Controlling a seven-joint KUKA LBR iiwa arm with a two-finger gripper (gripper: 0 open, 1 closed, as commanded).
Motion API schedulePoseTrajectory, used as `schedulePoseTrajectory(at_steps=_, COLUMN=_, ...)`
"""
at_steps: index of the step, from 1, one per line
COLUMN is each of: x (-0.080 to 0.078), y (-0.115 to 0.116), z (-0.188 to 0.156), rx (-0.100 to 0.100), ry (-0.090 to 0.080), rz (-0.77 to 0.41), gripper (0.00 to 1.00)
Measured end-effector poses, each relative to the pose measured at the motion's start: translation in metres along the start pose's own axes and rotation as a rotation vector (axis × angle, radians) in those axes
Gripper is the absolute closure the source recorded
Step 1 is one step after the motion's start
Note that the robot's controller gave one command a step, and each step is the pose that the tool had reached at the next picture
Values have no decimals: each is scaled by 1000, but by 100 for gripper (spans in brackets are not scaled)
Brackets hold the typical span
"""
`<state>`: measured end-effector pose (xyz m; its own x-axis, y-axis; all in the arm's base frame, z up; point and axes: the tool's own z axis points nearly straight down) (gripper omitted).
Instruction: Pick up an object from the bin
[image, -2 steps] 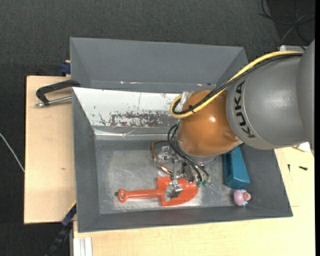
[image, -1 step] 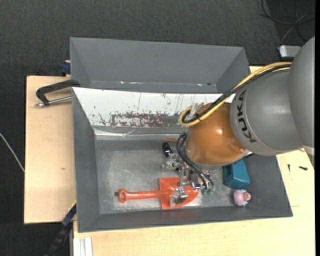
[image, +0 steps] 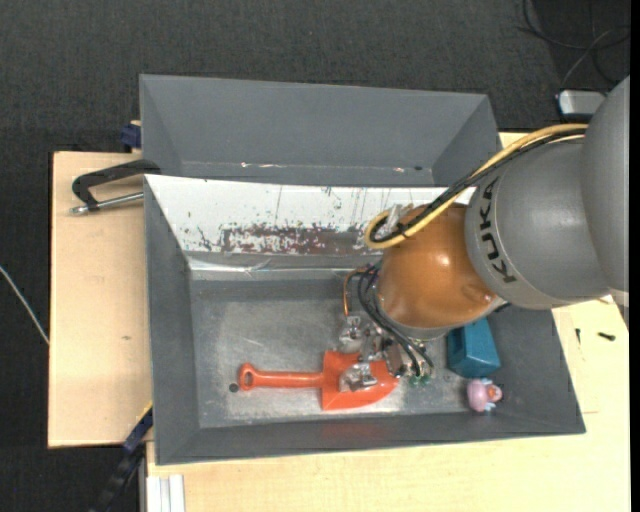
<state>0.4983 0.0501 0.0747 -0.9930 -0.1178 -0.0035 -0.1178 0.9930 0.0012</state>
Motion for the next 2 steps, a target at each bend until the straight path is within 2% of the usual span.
schedulePoseTrajectory(at_steps=2, x=1, y=0, z=-4, rx=0, ry=4, rz=-1, gripper=100)
